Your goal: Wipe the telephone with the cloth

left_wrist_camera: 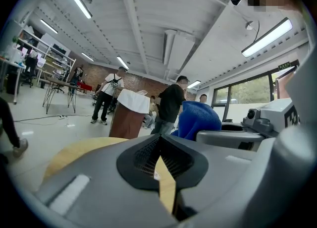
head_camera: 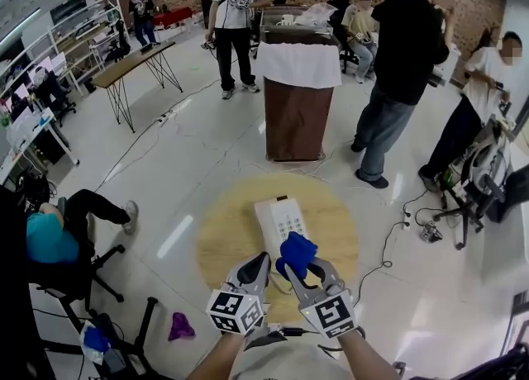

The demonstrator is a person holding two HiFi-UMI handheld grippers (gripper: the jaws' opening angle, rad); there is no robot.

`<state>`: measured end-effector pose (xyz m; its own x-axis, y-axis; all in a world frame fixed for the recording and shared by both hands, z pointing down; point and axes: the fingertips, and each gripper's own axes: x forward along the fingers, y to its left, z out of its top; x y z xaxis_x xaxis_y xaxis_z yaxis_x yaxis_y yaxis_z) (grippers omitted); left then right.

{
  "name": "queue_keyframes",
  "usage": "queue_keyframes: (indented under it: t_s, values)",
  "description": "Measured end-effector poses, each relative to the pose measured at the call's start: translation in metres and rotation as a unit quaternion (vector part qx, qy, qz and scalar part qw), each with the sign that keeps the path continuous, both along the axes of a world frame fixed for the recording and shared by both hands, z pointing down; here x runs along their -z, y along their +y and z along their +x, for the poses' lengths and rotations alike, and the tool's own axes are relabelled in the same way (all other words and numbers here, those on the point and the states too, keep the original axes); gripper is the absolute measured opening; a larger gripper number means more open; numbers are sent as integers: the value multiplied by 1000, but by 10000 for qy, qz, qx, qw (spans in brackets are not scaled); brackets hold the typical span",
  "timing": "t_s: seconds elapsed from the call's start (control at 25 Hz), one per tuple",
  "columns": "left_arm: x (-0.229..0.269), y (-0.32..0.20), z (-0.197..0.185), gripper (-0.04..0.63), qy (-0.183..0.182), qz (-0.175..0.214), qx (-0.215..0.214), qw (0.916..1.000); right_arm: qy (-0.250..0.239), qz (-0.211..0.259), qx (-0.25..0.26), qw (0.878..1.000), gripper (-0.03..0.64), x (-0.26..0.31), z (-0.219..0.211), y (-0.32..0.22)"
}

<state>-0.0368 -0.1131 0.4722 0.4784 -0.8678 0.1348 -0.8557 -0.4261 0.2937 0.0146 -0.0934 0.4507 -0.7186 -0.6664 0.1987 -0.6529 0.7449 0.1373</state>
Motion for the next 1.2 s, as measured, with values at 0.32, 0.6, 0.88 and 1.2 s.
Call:
queue_keyframes:
  t_s: [0.32,0.6,0.88,1.2]
  values:
    - [-35,-25,-22,0,209,-378,-19,9991,124,-193,-185,9996,71,-16,-12,-20]
    - [-81,-52,-21,71,739,-1012,-424,9912,200,-184,-243,9993,71,-20,-15,-40]
    - [-121,-86,-24,126,1163,-1483,-721,9794,271,-297,-387,9984,71,-28,-11,-54]
    - [-168,-117,-30,158,1441,-2033,-860,9646,389,-411,-444,9974,71,-40,-8,-65]
